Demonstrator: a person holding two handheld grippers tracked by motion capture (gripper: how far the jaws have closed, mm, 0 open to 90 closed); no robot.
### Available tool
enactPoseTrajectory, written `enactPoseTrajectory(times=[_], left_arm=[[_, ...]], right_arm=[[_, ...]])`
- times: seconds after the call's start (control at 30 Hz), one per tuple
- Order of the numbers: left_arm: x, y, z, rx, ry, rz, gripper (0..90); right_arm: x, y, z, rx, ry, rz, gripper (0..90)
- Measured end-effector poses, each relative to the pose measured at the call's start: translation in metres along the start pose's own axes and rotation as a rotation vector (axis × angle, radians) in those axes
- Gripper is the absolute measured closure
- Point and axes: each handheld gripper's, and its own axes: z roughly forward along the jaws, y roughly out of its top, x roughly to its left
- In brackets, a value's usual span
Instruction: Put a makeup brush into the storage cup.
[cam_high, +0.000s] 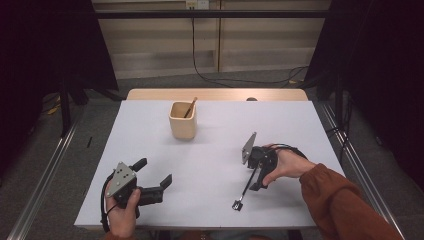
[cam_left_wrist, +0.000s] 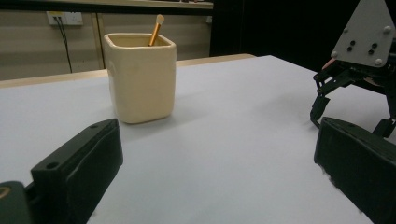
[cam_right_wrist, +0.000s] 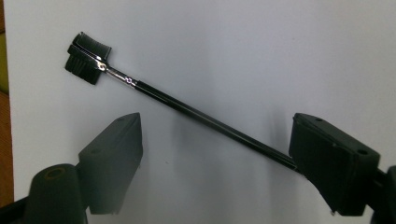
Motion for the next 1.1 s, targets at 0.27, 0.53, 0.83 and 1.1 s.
enactPoseTrajectory(times=[0.27,0.53,0.83,1.1], left_arm=[[0.000,0.000,0.000,0.002,0.002,0.000,1.4],[0.000,0.000,-0.001,-0.002,0.003,0.000,1.4],[0.000,0.000,-0.001,0.000,0.003,-0.001,1.4],[0.000,0.000,0.000,0.002,0.001,-0.003,1.4]], right_arm=[[-0.010,-0.006,-0.001,-0.015,-0.016,-0.009,33.1],[-0.018,-0.010,-0.005,-0.003,-0.040,-0.028,41.2],[-0.017,-0.004,0.000,0.008,-0.030,-0.072,42.3],[-0.013,-0.002,0.006,0.042,-0.047,-0.107,44.7]])
